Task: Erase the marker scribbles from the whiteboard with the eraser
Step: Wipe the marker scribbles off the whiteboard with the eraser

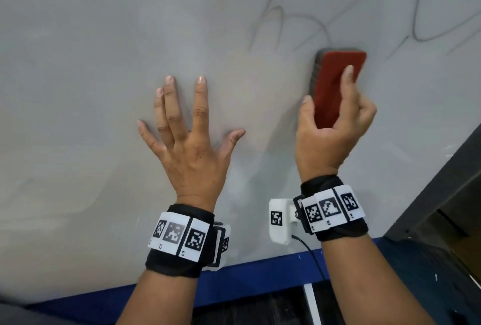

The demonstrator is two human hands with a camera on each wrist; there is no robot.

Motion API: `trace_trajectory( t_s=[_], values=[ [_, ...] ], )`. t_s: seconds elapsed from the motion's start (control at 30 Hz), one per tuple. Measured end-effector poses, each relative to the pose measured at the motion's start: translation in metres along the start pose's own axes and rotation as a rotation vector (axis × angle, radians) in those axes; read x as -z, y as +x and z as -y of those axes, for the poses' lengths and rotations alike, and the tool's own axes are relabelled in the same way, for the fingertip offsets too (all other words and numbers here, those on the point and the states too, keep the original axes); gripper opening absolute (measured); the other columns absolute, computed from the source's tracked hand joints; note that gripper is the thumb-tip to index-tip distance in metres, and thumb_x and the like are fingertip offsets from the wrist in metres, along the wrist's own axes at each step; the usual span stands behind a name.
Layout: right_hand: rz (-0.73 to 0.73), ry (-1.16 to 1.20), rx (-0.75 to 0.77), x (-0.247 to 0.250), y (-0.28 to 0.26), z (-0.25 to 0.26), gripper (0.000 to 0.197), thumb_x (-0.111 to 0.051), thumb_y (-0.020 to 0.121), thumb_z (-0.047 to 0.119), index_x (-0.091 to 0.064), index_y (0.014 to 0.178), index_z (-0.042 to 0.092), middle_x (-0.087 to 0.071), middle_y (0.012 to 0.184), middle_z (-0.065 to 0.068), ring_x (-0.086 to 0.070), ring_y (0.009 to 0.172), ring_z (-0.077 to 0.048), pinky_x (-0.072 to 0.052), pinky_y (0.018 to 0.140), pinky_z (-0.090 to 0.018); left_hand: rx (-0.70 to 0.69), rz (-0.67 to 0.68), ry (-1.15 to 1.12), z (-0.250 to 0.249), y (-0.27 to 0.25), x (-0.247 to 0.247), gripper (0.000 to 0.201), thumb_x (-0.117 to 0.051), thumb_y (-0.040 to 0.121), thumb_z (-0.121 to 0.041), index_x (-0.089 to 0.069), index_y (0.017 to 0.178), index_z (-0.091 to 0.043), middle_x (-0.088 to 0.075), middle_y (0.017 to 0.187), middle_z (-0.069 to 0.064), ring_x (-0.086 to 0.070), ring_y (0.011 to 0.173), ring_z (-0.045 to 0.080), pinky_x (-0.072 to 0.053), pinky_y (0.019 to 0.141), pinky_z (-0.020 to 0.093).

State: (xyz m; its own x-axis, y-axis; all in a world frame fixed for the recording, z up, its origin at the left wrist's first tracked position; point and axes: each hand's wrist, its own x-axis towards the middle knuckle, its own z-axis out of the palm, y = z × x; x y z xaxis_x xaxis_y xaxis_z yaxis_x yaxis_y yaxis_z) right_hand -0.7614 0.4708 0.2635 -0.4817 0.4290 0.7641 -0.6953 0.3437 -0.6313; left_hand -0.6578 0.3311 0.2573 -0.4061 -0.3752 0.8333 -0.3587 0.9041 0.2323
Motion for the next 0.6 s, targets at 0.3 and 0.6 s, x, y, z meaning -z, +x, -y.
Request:
trace_trajectory(
  t_s=[0.3, 0.6],
  values=[
    [0.2, -0.055, 0.227, -0.004, -0.013, 0.022, 0.056, -0.078, 0.077, 0.018, -0.062, 0.13, 0.019, -0.055, 0.113, -0.015, -0.05, 0.097, -0.025, -0.05, 0.088, -0.047, 0.022, 0.009, 0.005, 0.002, 0.0, 0.0, 0.091, -0.054, 0.083, -0.076, -0.021, 0.155, -0.03, -0.018, 0.161, 0.013, -0.012, 0.15, 0.029, -0.014, 0.113, 0.069],
    [0.356, 0.02, 0.3, -0.009, -0.025, 0.041, 0.056, -0.077, 0.078, 0.02, -0.06, 0.132, 0.022, -0.055, 0.114, -0.015, -0.051, 0.096, -0.029, -0.048, 0.086, -0.05, 0.054, 0.031, 0.022, -0.002, -0.002, 0.0, 0.092, -0.055, 0.085, -0.072, -0.015, 0.156, -0.031, -0.012, 0.163, 0.012, -0.007, 0.151, 0.029, -0.012, 0.114, 0.068]
  ],
)
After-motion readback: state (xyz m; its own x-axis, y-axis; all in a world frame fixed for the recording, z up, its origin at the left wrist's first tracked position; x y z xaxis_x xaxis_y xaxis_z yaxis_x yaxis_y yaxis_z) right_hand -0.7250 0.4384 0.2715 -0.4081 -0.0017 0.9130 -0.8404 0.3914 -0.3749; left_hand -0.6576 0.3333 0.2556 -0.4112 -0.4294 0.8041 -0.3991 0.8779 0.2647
